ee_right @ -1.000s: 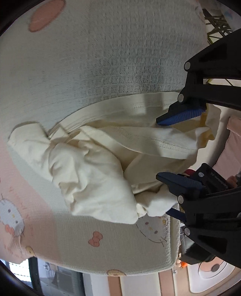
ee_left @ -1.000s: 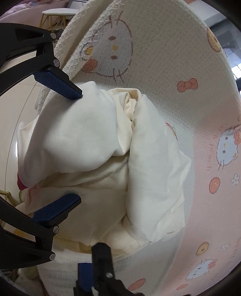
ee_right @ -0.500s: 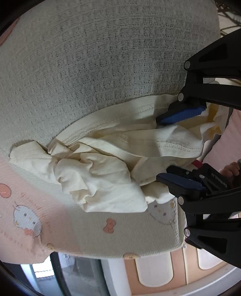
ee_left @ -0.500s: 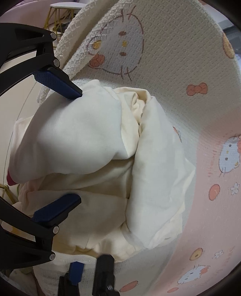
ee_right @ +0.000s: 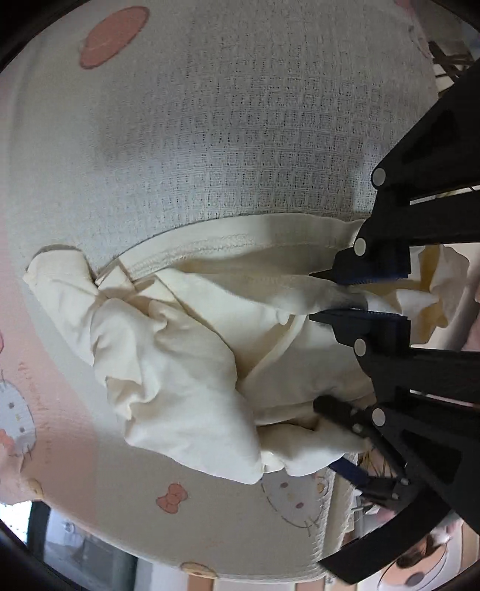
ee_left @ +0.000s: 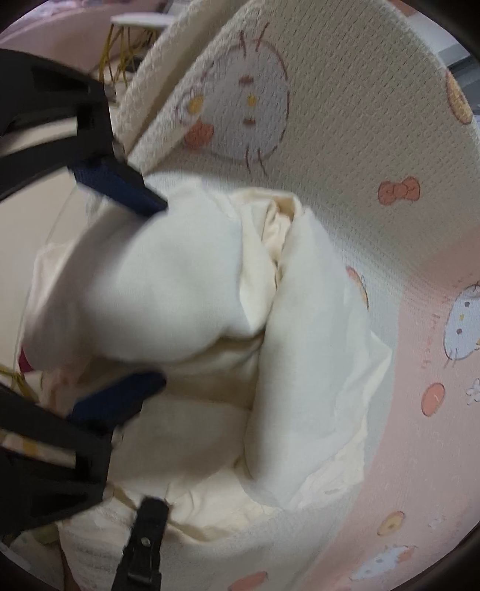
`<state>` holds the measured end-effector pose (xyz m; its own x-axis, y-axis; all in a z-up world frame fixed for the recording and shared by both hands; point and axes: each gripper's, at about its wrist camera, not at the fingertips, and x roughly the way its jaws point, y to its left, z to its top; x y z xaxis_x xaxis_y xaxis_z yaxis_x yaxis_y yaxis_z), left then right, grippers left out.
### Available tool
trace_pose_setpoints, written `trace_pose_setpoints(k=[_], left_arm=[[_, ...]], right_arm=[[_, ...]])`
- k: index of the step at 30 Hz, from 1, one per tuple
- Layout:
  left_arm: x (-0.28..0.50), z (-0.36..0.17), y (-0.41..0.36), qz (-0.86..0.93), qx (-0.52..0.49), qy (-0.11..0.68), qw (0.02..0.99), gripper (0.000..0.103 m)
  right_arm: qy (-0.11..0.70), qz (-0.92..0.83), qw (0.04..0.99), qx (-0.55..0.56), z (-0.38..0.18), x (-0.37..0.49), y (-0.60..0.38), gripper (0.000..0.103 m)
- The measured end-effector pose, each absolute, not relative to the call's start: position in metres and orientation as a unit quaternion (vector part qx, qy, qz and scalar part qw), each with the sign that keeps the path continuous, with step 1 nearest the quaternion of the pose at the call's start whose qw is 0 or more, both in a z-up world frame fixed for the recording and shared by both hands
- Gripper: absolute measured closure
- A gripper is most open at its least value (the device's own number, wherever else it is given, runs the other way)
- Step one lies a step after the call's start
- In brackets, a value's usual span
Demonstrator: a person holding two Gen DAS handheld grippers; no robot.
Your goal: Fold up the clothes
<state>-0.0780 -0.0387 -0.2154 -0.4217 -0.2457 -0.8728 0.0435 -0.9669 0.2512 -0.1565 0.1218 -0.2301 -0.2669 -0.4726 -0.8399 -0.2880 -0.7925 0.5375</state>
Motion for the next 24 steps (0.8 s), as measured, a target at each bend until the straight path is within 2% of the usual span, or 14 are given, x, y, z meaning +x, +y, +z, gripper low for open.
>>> trace_pose_setpoints(k=[5, 13, 19, 20, 24], left_arm=[[-0.065, -0.205, -0.045, -0.839, 0.532, -0.090, 0.075, 0.045], [-0.077, -0.181, -0.038, -0.844, 0.528, -0.060, 0.074, 0.052], [-0.111, -0.174, -0.034, -0.851, 0.519, -0.052, 0.065, 0.058], [-0.111, -0.171, -0.032, -0.853, 0.515, -0.052, 0.063, 0.063], [-0.120, -0.162, -0.027, -0.860, 0.505, -0.052, 0.050, 0.064]], right_arm=[[-0.268, -0.756, 0.057, 0.594, -0.224, -0.150, 0.118, 0.097], [-0.178, -0.812, 0.039, 0.554, -0.197, -0.132, 0.129, 0.099], [-0.174, -0.829, 0.019, 0.532, -0.193, -0.125, 0.126, 0.099], [-0.172, -0.831, 0.010, 0.529, -0.194, -0.123, 0.124, 0.099], [-0.180, -0.833, -0.012, 0.524, -0.187, -0.108, 0.137, 0.099]])
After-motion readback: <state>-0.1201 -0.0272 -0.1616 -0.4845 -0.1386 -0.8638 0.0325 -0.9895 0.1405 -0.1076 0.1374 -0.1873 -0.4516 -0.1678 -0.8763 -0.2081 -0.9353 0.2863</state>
